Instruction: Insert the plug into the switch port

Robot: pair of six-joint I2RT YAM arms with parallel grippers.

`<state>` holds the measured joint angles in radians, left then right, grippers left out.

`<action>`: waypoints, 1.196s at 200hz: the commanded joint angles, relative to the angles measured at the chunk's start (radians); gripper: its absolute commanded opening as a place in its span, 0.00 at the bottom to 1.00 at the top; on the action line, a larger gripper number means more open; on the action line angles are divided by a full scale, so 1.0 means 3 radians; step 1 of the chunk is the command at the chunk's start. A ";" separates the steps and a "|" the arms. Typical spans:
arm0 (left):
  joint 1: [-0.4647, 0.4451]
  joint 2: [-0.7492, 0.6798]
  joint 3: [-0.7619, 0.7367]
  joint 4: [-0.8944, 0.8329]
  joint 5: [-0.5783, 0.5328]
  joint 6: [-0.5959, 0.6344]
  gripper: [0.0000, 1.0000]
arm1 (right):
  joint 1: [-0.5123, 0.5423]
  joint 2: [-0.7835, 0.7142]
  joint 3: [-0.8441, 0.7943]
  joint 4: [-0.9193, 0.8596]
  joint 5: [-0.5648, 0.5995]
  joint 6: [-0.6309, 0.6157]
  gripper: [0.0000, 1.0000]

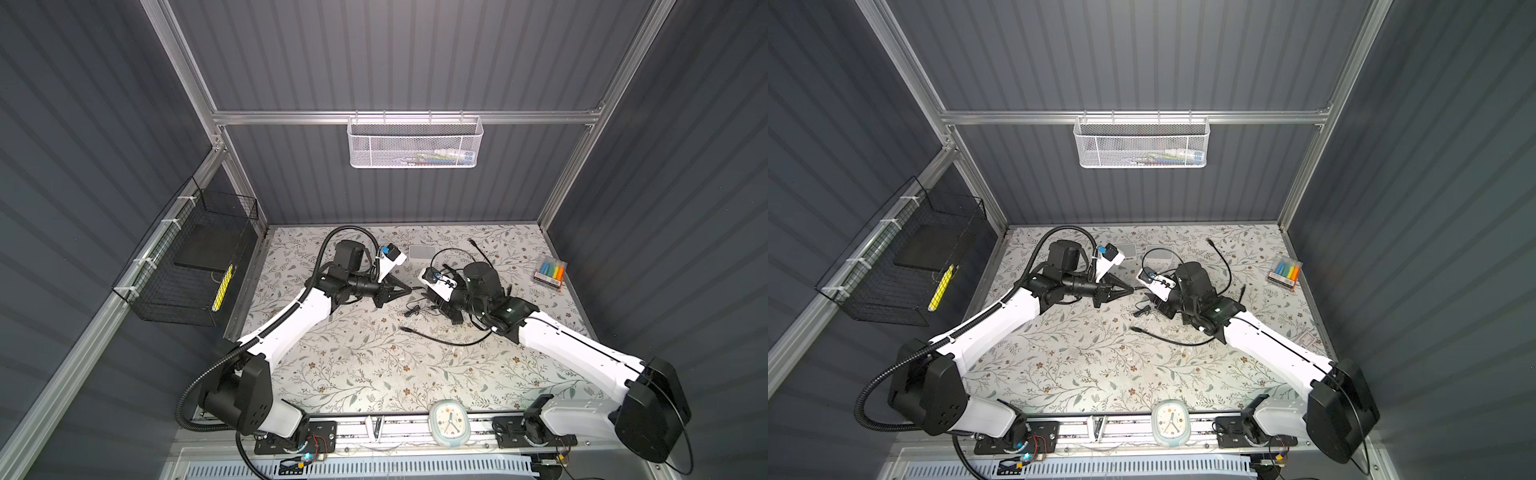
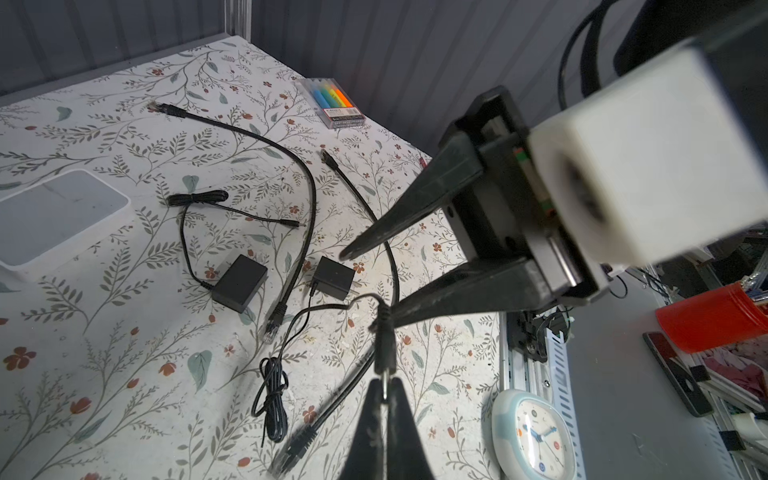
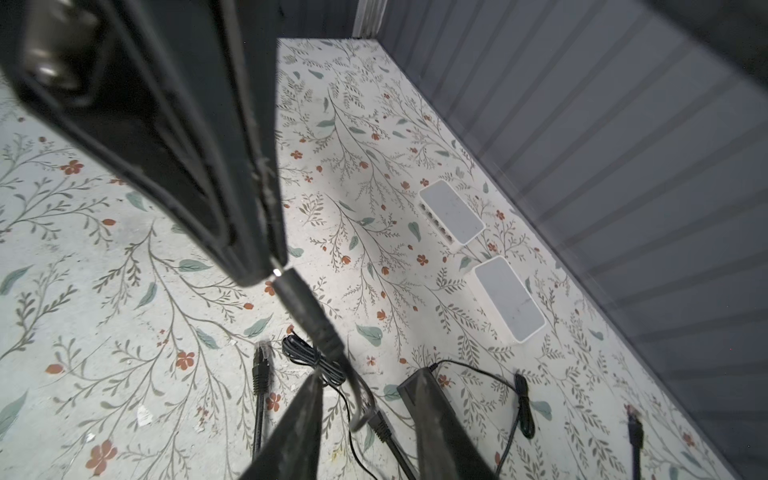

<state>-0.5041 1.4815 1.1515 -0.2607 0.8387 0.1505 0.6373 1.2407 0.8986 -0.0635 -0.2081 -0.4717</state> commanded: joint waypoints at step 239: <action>0.0023 0.0257 0.0625 -0.1365 0.0474 0.0957 0.00 | -0.0044 0.0108 0.0308 -0.0477 -0.0900 -0.0195 0.11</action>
<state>-0.5018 1.5688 1.3121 -0.6361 0.9478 0.4160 0.6216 1.2686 0.9634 -0.1993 -0.4599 -0.5411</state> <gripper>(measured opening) 0.049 0.146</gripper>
